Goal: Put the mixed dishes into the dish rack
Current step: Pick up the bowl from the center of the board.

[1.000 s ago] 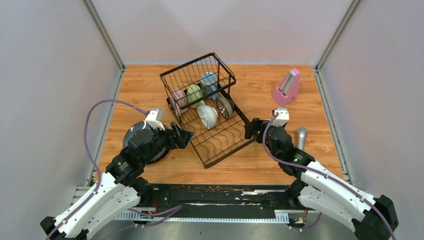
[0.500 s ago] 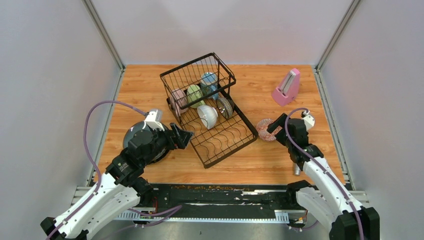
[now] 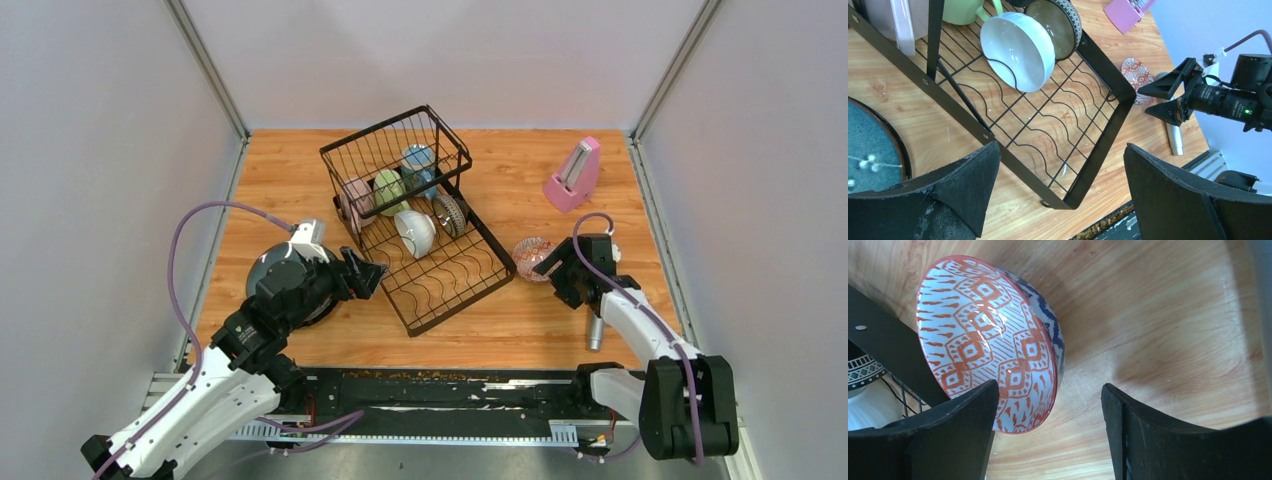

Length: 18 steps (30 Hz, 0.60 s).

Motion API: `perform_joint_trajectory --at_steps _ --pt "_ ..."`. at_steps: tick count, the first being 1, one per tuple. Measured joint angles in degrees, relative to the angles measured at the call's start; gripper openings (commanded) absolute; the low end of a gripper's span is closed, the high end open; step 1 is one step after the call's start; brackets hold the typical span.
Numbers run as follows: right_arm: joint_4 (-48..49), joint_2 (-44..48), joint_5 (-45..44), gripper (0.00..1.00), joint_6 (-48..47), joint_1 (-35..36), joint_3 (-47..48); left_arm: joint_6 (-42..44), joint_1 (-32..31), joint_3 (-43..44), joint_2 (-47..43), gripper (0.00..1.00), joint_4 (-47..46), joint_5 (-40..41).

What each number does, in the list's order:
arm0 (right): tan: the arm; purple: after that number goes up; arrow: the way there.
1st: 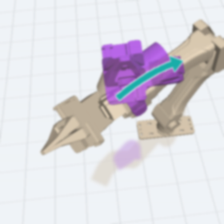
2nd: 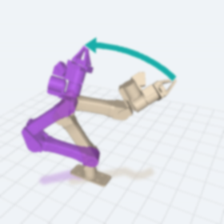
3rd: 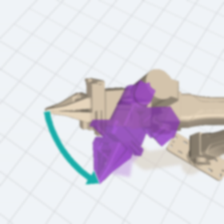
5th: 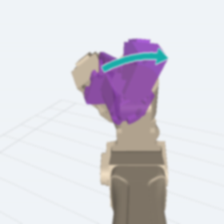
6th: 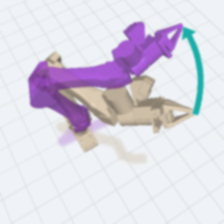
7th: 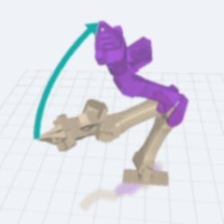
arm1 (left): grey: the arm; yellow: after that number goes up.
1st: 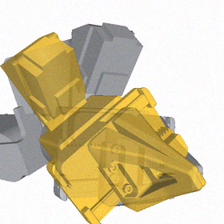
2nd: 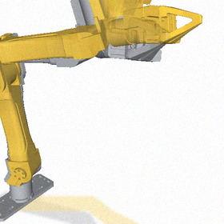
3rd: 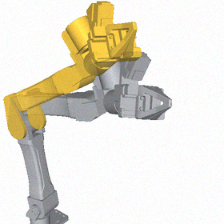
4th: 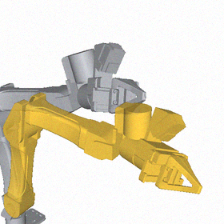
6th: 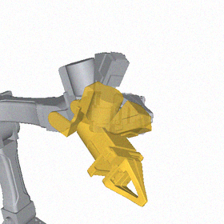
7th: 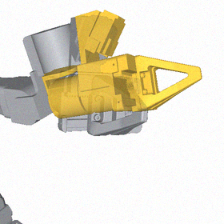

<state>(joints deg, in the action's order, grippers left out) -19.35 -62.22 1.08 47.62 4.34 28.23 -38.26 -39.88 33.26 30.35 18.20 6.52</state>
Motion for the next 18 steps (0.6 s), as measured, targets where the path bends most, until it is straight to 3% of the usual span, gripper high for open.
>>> perform_joint_trajectory --at_steps 9,18 --pt "1.4 -5.1 4.5 0.65 0.0 -1.9 1.1 0.1 0.0 0.0 -2.3 1.0 1.1 0.6" --pt "1.7 -7.0 4.0 0.4 -1.7 -2.6 2.9 0.2 0.0 0.0 -2.3 1.0 2.7 1.5"
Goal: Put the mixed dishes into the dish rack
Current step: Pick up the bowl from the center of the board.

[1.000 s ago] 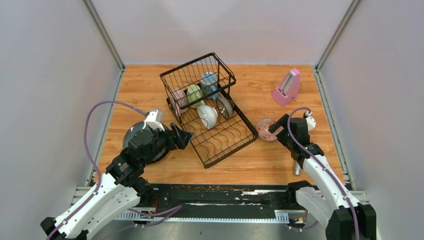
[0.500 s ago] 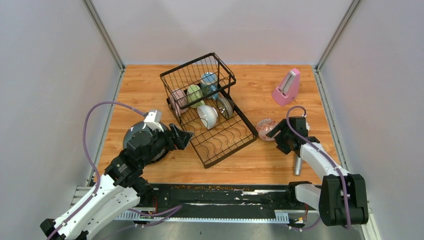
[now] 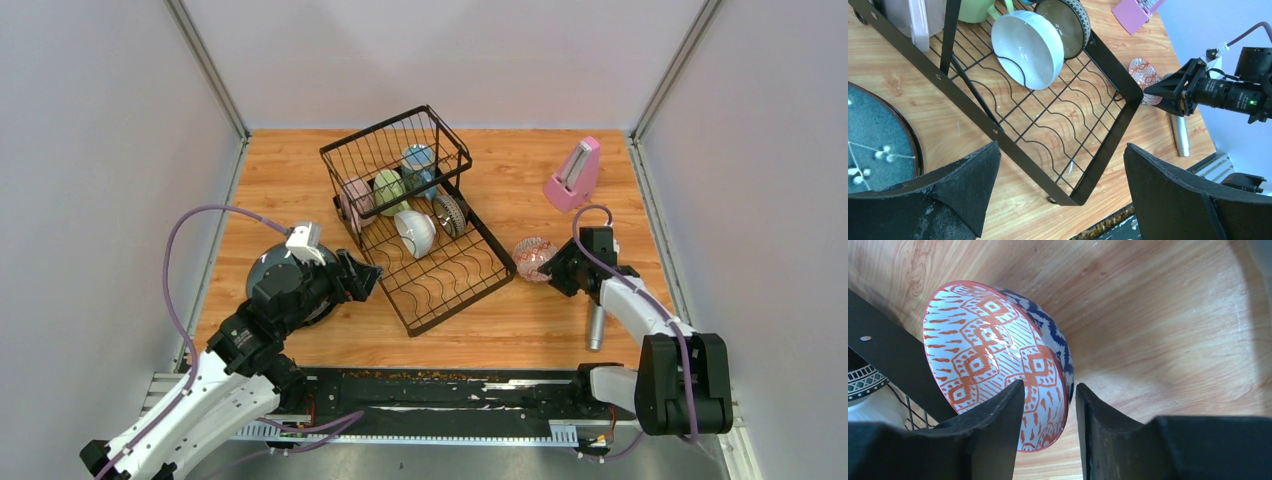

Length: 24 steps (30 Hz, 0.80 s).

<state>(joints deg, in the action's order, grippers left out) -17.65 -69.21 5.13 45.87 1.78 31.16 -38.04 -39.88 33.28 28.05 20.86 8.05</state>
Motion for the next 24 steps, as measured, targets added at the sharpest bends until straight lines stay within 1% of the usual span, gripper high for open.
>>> perform_joint_trajectory --at_steps 2,7,10,15,16,20,24 --pt "0.2 0.1 -0.2 0.35 -0.3 0.0 0.2 0.0 0.0 0.0 0.3 1.0 0.0 0.0" --pt "0.1 1.0 -1.3 0.31 -0.9 0.0 0.2 0.0 0.0 0.0 1.4 1.0 0.1 0.0" --pt "0.0 2.1 -1.9 0.15 -1.1 0.0 0.2 0.0 0.0 0.0 1.9 1.0 0.1 0.0" --pt "-0.1 2.8 -3.2 0.12 -1.4 -0.3 0.0 0.5 0.0 0.2 3.2 1.0 0.2 -0.5" --pt "-0.2 3.0 -3.4 0.07 -1.4 -0.3 -0.2 0.8 0.0 0.4 3.7 1.0 0.3 -0.7" --pt "-0.9 4.2 -3.6 0.02 -1.4 -0.4 -0.4 1.2 0.0 1.2 5.0 1.0 0.4 -1.2" --pt "-1.9 7.5 -3.4 0.01 -1.4 -0.4 -0.4 1.2 0.0 1.7 6.0 1.0 0.4 -1.6"
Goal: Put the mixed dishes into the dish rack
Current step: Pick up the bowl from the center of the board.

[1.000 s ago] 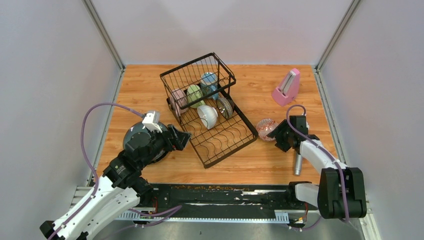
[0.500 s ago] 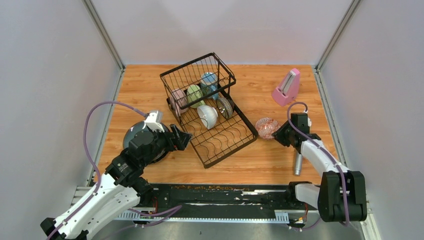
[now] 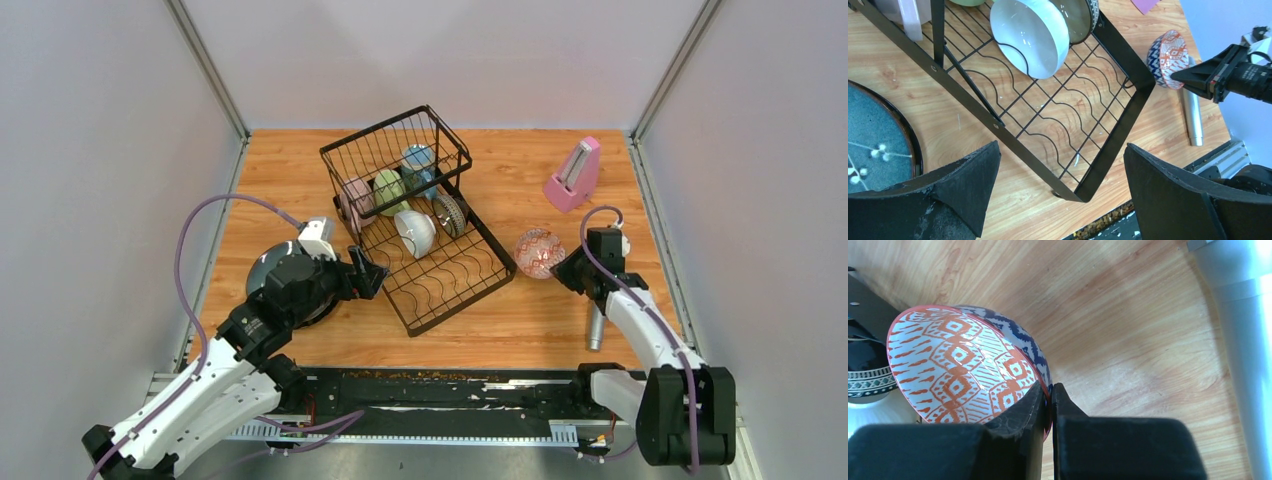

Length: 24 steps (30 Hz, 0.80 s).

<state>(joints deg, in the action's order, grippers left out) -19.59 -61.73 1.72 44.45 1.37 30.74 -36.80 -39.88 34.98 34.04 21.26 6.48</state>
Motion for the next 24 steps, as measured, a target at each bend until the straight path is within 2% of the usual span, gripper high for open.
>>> perform_joint_trajectory --at_steps 8,14,24 --pt "-3.1 10.0 -1.0 0.0 0.1 0.0 0.0 0.0 0.0 0.0 1.0 1.0 -0.2 -0.7" --pt "-4.7 17.3 0.5 0.03 -0.2 0.0 0.1 -0.2 0.0 0.0 2.4 1.0 -2.3 -3.0" --pt "-5.0 19.6 16.0 0.05 -1.5 0.0 1.9 -1.4 0.0 0.0 5.4 1.0 -5.6 -6.3"
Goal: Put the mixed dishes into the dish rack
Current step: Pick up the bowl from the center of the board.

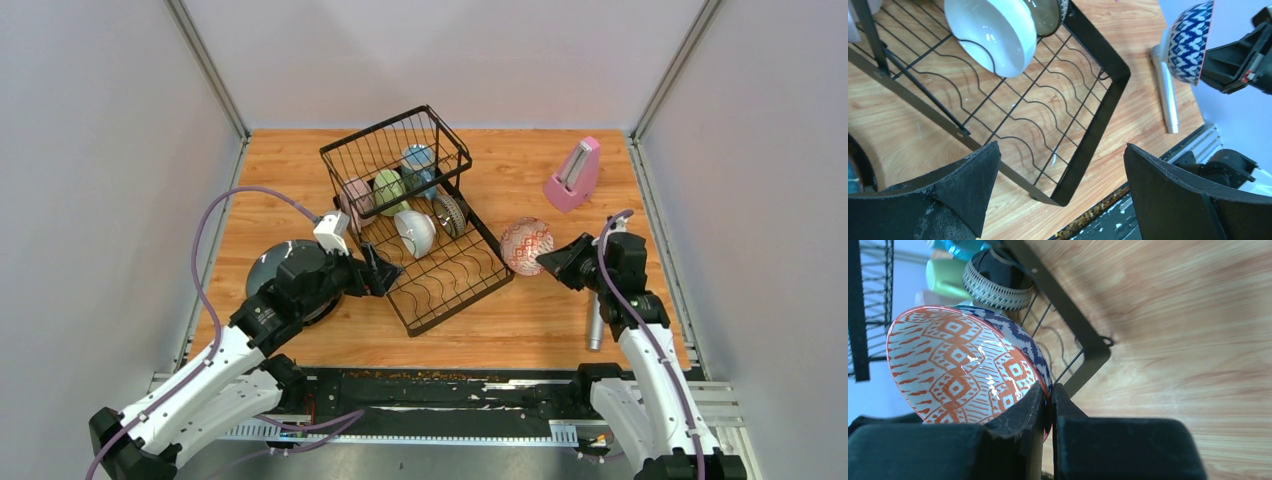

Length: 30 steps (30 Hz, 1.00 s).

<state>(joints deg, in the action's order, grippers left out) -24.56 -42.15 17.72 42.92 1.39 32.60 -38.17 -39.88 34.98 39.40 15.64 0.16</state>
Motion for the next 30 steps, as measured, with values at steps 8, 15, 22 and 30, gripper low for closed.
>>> perform_joint_trajectory --at_steps 8,15,22,30 --pt "1.1 -2.3 7.8 0.04 0.0 2.9 0.2 -3.9 0.0 -0.5 4.3 0.99 -7.2 -4.7" --pt "1.7 -6.6 7.4 0.03 -0.1 10.4 1.0 -3.5 -4.0 0.4 10.7 0.99 -7.9 -6.0" --pt "1.4 -11.5 -0.5 0.02 -0.6 23.8 4.7 -2.2 -6.9 4.3 12.9 0.89 -7.1 -4.7" --pt "0.4 -17.4 -12.1 0.01 -0.6 34.9 9.8 -1.5 -11.8 10.4 19.3 0.81 -3.3 -0.8"
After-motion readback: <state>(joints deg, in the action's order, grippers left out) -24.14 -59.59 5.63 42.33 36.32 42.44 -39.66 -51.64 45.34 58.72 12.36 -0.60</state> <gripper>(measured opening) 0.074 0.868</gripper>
